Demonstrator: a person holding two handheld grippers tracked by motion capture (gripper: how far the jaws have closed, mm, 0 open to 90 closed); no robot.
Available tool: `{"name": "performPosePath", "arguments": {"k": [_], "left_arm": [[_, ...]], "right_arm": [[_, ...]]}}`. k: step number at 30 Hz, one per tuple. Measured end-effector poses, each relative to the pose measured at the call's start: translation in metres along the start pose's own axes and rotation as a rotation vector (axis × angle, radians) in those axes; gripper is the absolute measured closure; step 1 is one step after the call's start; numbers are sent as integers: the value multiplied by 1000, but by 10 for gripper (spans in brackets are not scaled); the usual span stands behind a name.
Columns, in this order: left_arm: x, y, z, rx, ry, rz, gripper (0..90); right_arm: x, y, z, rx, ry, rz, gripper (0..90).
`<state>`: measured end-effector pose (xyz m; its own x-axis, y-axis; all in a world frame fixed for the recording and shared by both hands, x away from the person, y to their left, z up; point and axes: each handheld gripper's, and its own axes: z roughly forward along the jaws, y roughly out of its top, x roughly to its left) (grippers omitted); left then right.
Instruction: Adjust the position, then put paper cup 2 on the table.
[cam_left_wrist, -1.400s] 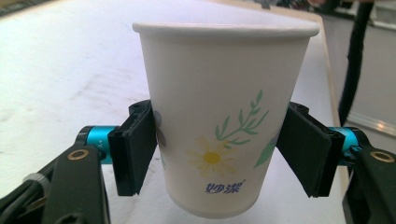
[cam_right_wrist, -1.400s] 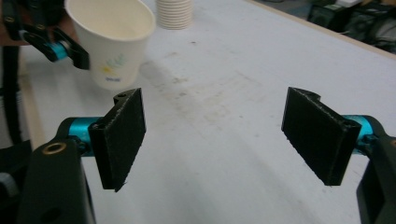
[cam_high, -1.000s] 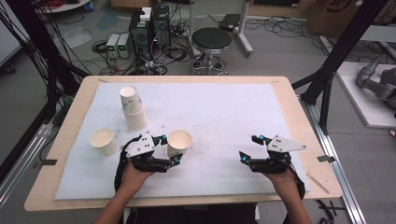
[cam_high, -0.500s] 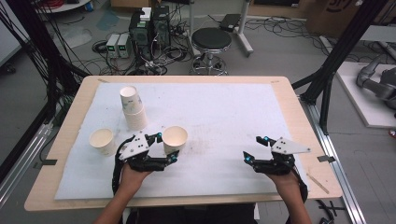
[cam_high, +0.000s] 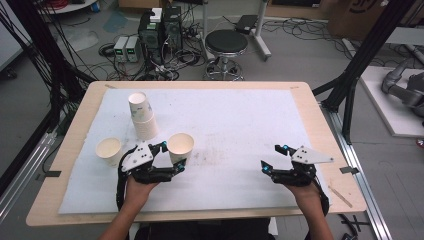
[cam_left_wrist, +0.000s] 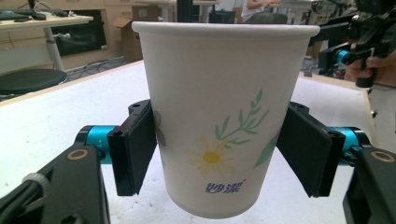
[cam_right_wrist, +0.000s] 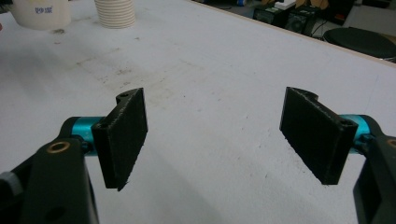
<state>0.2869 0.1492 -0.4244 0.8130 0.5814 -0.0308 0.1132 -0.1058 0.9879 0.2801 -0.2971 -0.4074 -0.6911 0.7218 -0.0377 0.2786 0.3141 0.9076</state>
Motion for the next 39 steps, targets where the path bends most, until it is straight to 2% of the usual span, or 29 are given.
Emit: {"name": "performPosePath", "arguments": {"k": [8, 12, 19, 24, 28, 33, 37, 39], "left_arm": [[4, 1, 11, 2, -4, -2, 304], [7, 1, 20, 16, 7, 1, 304], [15, 2, 36, 4, 29, -24, 303], [19, -3, 49, 0, 45, -55, 302], [19, -6, 63, 5, 49, -63, 302], [15, -4, 85, 10, 24, -63, 300], [11, -2, 103, 34, 9, -46, 299], [10, -2, 110, 47, 6, -53, 299]], "right_arm": [[-1, -2, -1, 4, -7, -1, 238], [-1, -2, -3, -4, -4, 5, 238], [1, -2, -4, -1, 0, 9, 238], [2, -2, -3, 4, 4, -10, 238], [3, -2, -5, 0, 9, -8, 238], [0, -2, -5, -6, 7, -9, 238], [0, -2, -5, -1, 11, -4, 238], [0, -2, -5, -1, 10, -6, 238]]}}
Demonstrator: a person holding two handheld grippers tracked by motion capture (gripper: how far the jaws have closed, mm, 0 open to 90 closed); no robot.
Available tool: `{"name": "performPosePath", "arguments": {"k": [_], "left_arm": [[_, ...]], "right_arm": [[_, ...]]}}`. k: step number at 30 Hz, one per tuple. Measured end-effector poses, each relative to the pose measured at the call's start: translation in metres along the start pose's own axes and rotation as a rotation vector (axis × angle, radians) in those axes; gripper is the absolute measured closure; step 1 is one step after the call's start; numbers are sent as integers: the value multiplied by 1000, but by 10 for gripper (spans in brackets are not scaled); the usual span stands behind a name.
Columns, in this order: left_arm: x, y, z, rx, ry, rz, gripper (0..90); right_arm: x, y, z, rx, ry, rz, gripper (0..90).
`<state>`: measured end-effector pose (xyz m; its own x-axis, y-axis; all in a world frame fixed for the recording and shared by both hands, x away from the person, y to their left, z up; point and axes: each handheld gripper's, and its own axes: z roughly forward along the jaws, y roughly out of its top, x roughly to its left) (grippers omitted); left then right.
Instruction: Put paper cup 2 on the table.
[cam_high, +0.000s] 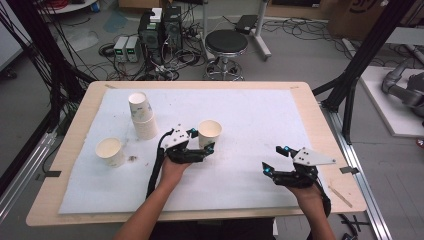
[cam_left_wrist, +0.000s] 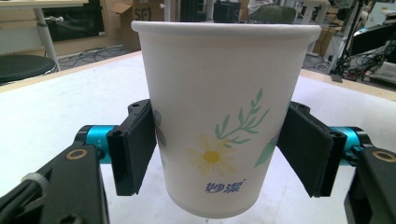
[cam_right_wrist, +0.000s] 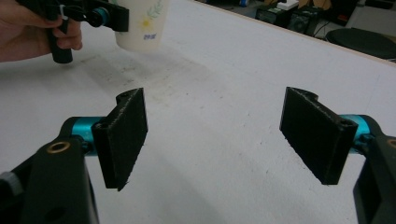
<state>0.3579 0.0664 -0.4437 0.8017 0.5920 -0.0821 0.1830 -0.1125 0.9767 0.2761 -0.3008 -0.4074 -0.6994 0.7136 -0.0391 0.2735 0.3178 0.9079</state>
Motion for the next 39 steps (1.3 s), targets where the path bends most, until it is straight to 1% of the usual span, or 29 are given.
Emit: {"name": "performPosePath", "arguments": {"k": [2, 5, 6, 7, 8, 11, 12, 16, 19, 26, 30, 34, 37, 39], "left_arm": [[-1, -1, 6, 14, 2, 1, 299], [-4, -3, 15, 50, 4, 2, 299], [-4, -4, 16, 65, 6, 6, 299], [-4, -6, 19, 90, 7, 7, 299], [-5, -7, 21, 102, 9, 8, 299], [-7, -6, 23, 123, 29, 24, 301], [-8, -6, 24, 136, 38, 24, 301], [-11, -6, 25, 182, 67, 48, 303], [-12, -6, 25, 206, 72, 53, 303], [-12, -6, 21, 283, 87, 68, 307], [-12, -8, 17, 306, 89, 72, 309], [-12, -8, 15, 313, 88, 71, 308], [-11, -9, 15, 312, 84, 55, 305], [-11, -9, 13, 313, 75, 44, 295]], "right_arm": [[0, 0, -1, -4, 0, 0, 238], [-1, -1, -2, -4, -3, 2, 238], [-1, -1, -3, -4, -2, 2, 238], [-1, -1, -3, -2, -1, 4, 238], [-1, -2, -3, -1, -1, 5, 238], [-1, -2, -4, -4, -3, 0, 238], [-1, -2, -4, -4, -3, 1, 238], [0, -2, -3, 1, 2, 8, 238], [0, -1, -3, -2, 1, 4, 238], [0, -1, -4, -3, 3, 3, 238], [1, -1, -4, 0, 2, 1, 238], [1, -1, -4, -3, 3, 0, 238], [1, -1, -3, -1, 3, 0, 238], [1, -1, -3, 1, 4, 2, 238]]}}
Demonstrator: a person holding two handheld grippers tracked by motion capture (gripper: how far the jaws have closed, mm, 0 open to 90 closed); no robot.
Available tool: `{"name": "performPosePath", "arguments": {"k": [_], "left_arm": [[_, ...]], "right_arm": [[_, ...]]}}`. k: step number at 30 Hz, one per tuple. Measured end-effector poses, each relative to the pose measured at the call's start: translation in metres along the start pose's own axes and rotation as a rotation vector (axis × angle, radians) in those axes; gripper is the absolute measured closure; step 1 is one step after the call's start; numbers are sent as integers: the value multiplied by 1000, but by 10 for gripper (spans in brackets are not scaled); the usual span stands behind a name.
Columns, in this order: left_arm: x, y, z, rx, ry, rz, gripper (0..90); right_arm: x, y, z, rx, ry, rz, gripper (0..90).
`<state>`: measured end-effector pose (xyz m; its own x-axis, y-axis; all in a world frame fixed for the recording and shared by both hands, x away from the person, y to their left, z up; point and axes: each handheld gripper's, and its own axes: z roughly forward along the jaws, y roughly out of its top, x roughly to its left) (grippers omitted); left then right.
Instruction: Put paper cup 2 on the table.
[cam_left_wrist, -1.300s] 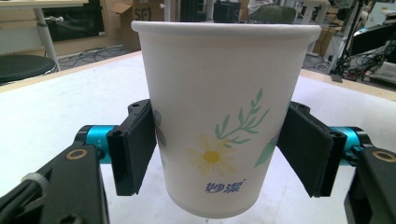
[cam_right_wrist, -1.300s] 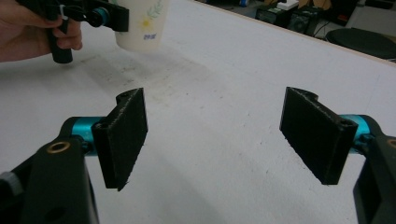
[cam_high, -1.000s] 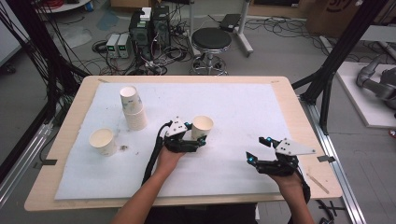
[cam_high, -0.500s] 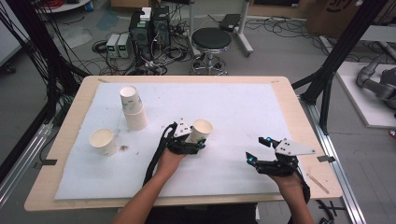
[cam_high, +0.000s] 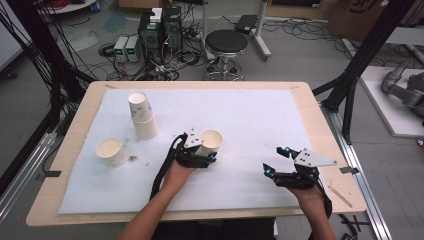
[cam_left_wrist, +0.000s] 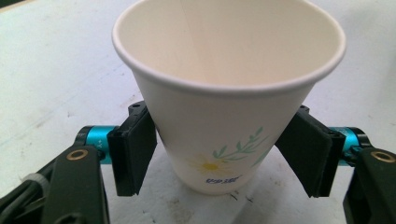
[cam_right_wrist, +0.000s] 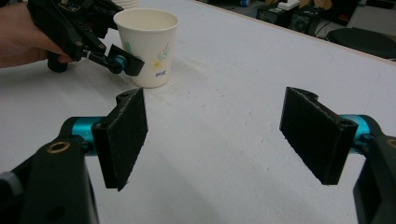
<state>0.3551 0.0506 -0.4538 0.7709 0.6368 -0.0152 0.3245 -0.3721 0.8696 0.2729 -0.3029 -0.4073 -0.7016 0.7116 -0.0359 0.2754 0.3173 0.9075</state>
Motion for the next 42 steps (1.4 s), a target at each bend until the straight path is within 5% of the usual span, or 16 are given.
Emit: {"name": "performPosePath", "arguments": {"k": [13, 31, 42], "left_arm": [[10, -17, -30, -79, -69, -78, 205], [26, -33, -99, -267, -14, -85, 164], [22, -39, -117, -322, 21, -63, 168]], "right_arm": [[-2, -4, -3, 12, -17, 10, 238], [-6, -7, -6, 15, -39, 52, 215], [-2, -5, -7, 13, -46, 35, 215]]}}
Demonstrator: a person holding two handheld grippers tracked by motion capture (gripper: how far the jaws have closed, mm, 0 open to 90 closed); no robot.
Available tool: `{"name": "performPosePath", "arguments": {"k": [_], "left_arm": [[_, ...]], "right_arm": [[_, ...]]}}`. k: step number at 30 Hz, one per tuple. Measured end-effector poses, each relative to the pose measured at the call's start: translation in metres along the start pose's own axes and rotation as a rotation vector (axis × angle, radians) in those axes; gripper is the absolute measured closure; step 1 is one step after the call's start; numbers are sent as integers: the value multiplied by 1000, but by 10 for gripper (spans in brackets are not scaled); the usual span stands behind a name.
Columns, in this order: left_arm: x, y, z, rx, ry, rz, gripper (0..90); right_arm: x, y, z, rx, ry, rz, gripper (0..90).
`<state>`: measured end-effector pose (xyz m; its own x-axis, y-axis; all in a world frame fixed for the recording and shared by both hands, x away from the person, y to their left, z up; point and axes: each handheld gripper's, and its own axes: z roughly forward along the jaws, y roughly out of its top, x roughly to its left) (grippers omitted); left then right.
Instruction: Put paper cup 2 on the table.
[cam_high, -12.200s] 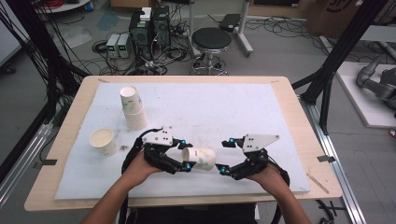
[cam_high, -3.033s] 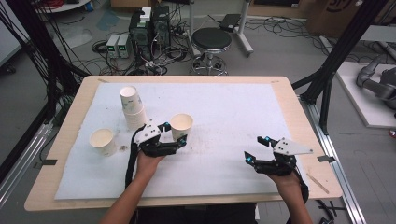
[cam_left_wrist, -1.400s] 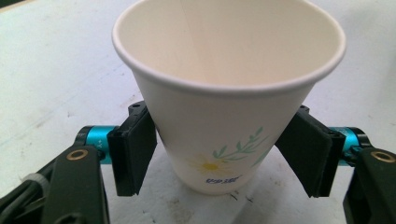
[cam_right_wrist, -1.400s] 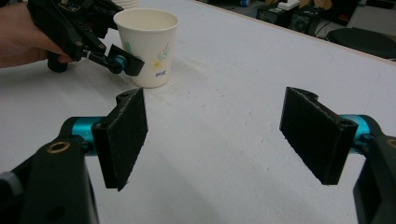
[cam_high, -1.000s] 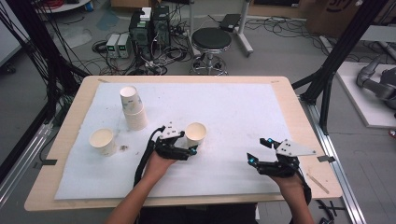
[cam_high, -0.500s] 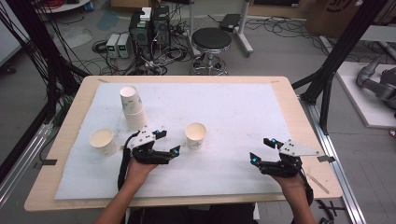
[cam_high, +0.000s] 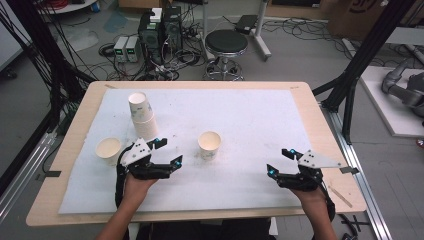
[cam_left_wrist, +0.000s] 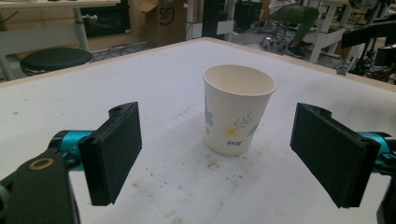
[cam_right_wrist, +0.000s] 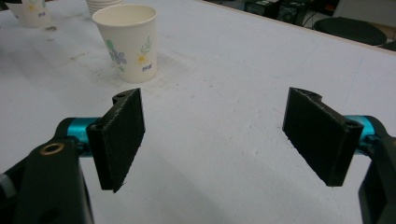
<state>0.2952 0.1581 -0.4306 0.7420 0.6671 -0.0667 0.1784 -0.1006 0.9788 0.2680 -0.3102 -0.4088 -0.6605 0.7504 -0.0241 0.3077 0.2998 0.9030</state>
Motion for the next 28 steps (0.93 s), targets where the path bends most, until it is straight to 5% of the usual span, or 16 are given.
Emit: {"name": "performPosePath", "arguments": {"k": [28], "left_arm": [[3, -1, -8, -13, 23, -3, 176]], "right_arm": [[4, 1, 1, 0, -5, 1, 215]]}}
